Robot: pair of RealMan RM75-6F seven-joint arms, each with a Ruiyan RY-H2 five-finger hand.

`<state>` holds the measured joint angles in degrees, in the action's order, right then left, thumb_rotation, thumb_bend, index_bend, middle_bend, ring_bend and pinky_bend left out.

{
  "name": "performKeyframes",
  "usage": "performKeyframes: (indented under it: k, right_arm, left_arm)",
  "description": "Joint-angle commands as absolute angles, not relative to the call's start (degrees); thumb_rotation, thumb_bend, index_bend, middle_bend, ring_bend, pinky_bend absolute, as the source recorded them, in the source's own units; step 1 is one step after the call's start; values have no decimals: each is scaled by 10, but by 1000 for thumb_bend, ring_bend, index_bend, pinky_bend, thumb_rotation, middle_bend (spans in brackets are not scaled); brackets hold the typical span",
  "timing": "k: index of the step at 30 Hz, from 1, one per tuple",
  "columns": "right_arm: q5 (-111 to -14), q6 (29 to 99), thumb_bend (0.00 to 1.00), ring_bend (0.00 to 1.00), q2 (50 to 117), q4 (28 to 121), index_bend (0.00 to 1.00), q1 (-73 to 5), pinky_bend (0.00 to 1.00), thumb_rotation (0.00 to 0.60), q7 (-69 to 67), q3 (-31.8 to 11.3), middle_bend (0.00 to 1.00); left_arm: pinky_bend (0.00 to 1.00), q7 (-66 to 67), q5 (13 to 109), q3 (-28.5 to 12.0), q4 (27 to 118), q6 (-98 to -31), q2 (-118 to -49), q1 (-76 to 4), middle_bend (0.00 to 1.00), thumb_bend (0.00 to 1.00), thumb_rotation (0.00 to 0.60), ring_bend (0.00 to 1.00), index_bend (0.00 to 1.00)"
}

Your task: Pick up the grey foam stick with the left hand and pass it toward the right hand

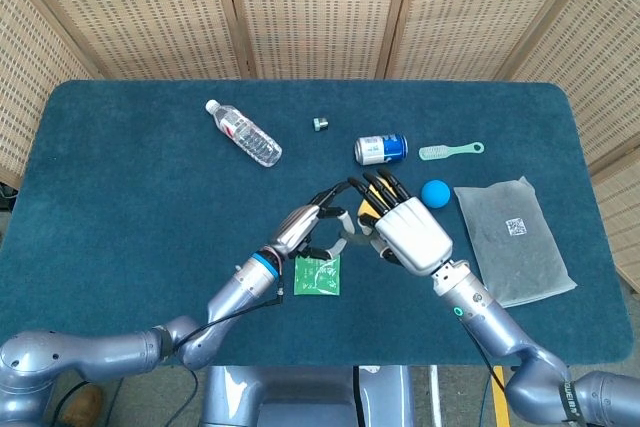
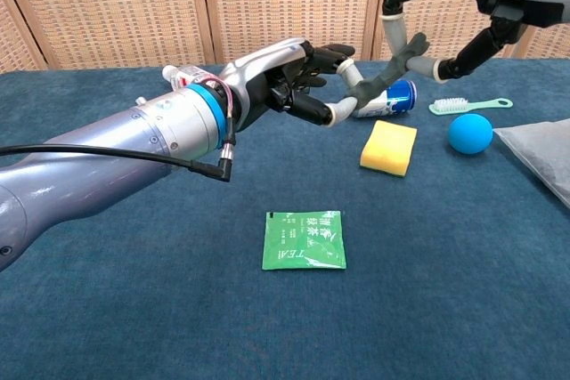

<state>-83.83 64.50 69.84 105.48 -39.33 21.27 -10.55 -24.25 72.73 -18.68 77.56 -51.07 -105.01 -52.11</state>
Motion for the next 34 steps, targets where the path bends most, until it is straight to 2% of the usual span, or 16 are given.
performKeyframes:
  k: [1, 9, 19, 34]
  right_arm:
    - [-883, 667, 833, 0, 704, 1030, 919, -392, 0, 600, 246, -95, 144]
    - [-948, 701, 834, 0, 711, 980, 933, -389, 0, 600, 285, -88, 154]
    - [-967, 721, 833, 0, 712, 952, 934, -383, 0, 600, 297, -90, 155]
    - [-965, 755, 829, 0, 686, 908, 935, -353, 0, 600, 275, -92, 156]
  left_arm:
    - [0, -246, 726, -187, 771, -511, -1050, -519, 0, 475, 600, 0, 808]
    - [0, -257, 723, -186, 759, -512, -1043, -513, 0, 476, 600, 0, 810]
    - [0, -276, 718, -185, 737, -513, -1026, -499, 0, 476, 600, 0, 812]
    - [0, -353, 721, -170, 666, -525, -937, -433, 0, 481, 600, 0, 814]
